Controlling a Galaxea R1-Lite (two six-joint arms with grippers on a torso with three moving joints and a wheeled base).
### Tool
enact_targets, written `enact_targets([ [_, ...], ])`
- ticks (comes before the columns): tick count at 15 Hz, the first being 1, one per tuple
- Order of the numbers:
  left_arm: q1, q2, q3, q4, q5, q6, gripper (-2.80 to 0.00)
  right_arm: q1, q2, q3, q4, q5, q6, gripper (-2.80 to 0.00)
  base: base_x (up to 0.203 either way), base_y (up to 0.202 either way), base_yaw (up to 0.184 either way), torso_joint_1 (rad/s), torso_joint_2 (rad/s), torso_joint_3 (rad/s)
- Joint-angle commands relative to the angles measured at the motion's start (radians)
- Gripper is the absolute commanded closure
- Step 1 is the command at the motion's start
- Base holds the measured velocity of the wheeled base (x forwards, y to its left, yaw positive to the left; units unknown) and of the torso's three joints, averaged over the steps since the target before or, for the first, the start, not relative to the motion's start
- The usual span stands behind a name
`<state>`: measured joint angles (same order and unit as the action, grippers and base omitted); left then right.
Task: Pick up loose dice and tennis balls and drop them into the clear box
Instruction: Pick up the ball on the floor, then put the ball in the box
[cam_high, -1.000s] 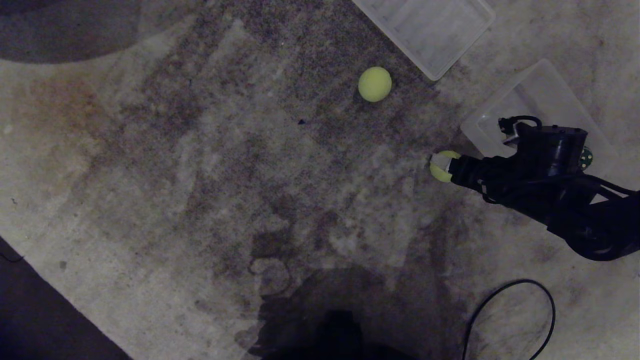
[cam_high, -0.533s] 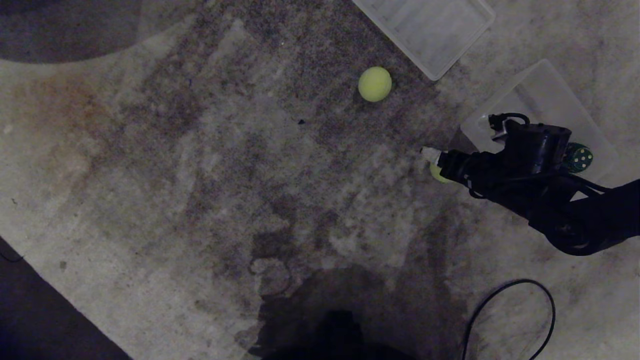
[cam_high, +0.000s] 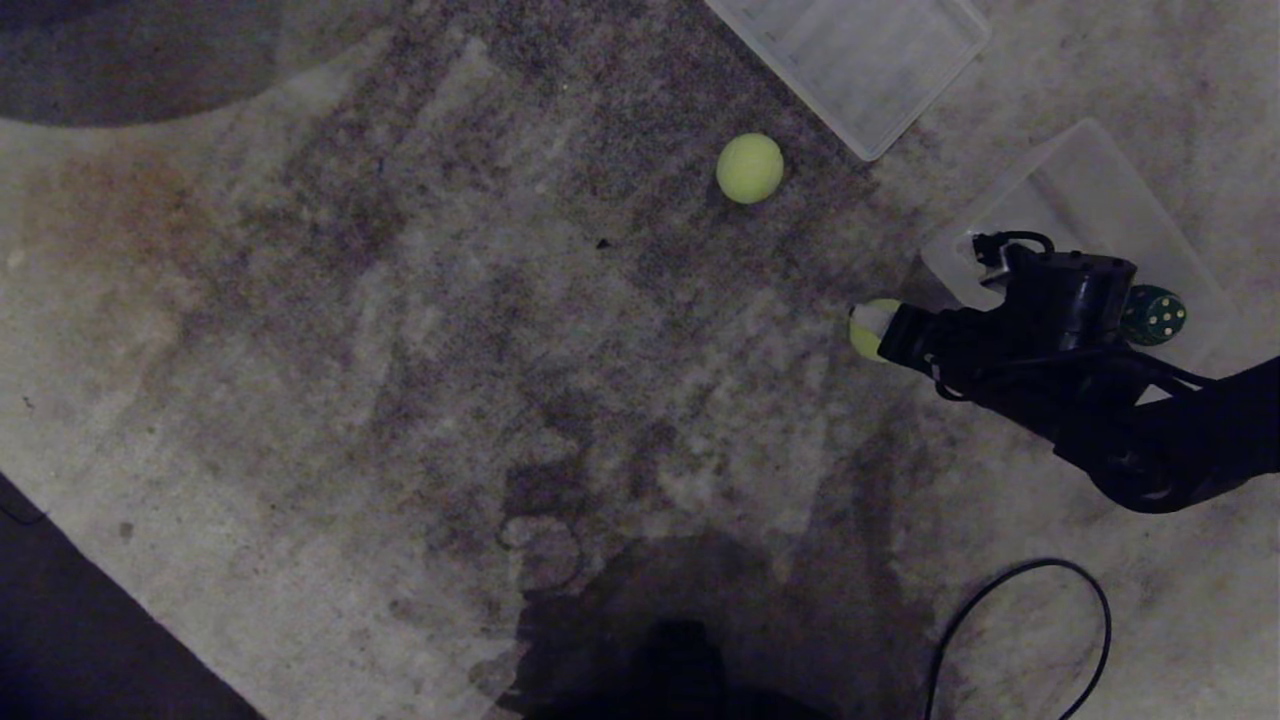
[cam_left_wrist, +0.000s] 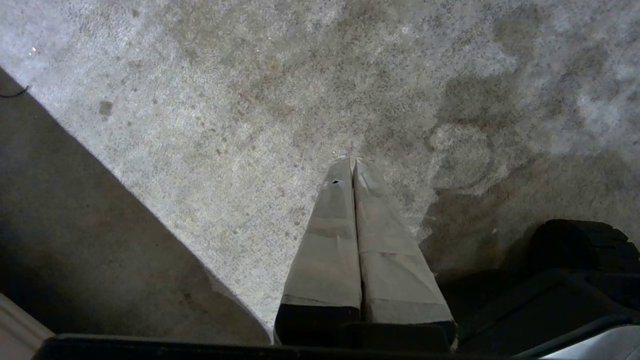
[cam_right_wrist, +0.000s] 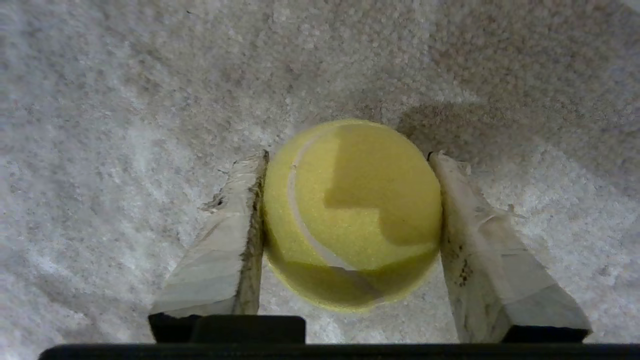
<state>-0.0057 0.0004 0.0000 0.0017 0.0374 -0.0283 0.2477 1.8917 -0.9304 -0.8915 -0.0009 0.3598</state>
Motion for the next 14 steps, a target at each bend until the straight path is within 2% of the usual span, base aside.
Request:
enact_targets([
  [1, 0.000, 0.001, 0.002, -0.002, 0.001, -0.001, 0.00, 0.002, -0.079, 0.037, -0.002, 0.004, 0.001, 0.00, 0.000, 0.000, 0.000, 0.000, 0.00, 0.000],
  [5, 0.001, 0.001, 0.002, 0.000, 0.001, -0.001, 0.00, 0.005, -0.264, 0.148, 0.071, 0.009, 0.003, 0.00, 0.000, 0.000, 0.000, 0.000, 0.00, 0.000],
  [9, 0.001, 0.001, 0.002, 0.000, 0.001, -0.001, 0.00, -0.013, -0.456, 0.239, 0.219, 0.003, 0.002, 0.00, 0.000, 0.000, 0.000, 0.000, 0.00, 0.000],
  [14, 0.000, 0.001, 0.002, 0.000, 0.001, -0.001, 0.00, -0.205, -0.517, 0.278, 0.267, -0.002, 0.001, 0.00, 0.000, 0.000, 0.000, 0.000, 0.00, 0.000],
])
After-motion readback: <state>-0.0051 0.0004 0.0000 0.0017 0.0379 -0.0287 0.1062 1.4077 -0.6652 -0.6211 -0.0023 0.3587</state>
